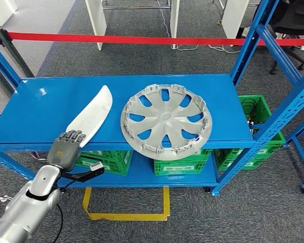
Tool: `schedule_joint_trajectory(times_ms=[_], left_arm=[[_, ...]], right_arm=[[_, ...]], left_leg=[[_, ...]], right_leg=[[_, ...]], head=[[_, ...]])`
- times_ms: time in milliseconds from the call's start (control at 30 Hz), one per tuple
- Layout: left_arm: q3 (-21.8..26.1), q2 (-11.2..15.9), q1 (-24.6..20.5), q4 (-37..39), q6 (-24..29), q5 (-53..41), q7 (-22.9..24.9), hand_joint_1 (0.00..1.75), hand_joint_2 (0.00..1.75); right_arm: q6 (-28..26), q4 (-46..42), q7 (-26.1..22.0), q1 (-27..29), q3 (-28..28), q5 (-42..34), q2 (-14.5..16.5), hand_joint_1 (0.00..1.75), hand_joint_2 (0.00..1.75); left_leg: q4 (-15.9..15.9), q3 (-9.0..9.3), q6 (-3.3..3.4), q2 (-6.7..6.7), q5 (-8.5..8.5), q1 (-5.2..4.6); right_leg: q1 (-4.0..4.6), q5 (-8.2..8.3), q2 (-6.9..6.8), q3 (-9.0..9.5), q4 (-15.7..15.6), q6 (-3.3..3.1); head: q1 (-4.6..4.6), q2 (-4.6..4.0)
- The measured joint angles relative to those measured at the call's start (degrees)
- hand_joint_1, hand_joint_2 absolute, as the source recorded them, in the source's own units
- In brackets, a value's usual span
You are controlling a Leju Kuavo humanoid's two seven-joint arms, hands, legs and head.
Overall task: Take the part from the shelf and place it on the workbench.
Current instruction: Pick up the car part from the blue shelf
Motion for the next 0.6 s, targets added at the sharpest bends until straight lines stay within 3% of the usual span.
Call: schedule_joint_trajectory(times_ms=[600], left_arm=[[1.4,-0.5,0.2,0.1,3.2,3.0,0.5,1.75,1.75]], right_arm=[[0.2,0.0,-0.1,0.0,0.0,0.0,0.0,0.0,0.0]], left_leg=[[0.0,0.02,0.0,0.0,0.0,0.01]], right_leg=[[0.0,0.0,0.01,0.03,0.0,0.0]], head=[[-0.01,0.0]])
